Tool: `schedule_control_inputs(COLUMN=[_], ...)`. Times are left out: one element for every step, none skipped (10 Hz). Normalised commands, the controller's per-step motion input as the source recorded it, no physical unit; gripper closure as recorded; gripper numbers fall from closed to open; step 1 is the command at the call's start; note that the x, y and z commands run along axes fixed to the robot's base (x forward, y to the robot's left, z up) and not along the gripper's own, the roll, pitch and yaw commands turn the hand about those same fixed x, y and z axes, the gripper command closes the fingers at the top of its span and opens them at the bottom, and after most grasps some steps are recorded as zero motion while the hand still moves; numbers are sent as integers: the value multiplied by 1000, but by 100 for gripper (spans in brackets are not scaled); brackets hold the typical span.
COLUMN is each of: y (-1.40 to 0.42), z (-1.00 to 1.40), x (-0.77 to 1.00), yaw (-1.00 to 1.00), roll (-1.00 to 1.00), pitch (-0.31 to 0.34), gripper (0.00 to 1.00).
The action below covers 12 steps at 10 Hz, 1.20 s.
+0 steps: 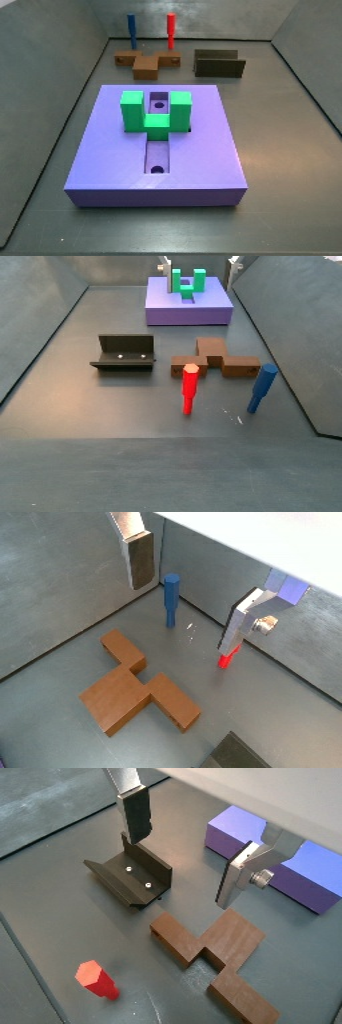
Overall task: Pick up the brown object. Move up. Place the brown object on the fixture. Regrasp the brown object. Move to above the board. Insert the brown object.
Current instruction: Pick up the brown object.
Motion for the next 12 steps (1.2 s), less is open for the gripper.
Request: schedule_control_inputs(y=[-6, -134, -754, -1000, -946, -671, -600, -389, 0, 246, 186, 60], z=[0, 0, -351, -760, -814, -849, -900, -980, -1000, -940, -871, -840], x=[0, 0, -83, -74, -269, -446, -477, -466, 0, 131, 311, 349], yaw=[0, -23, -77, -6, -83, -137, -109, 0, -51, -69, -49, -103], roll=[17, 16, 0, 0, 0, 0, 0, 0, 0, -7, 0, 76], pitch=[0, 0, -161, -194, -174, -164, -139, -106, -124, -71, -46, 0], gripper=[0, 0, 0, 0, 0, 0, 0, 0, 0, 0, 0, 0])
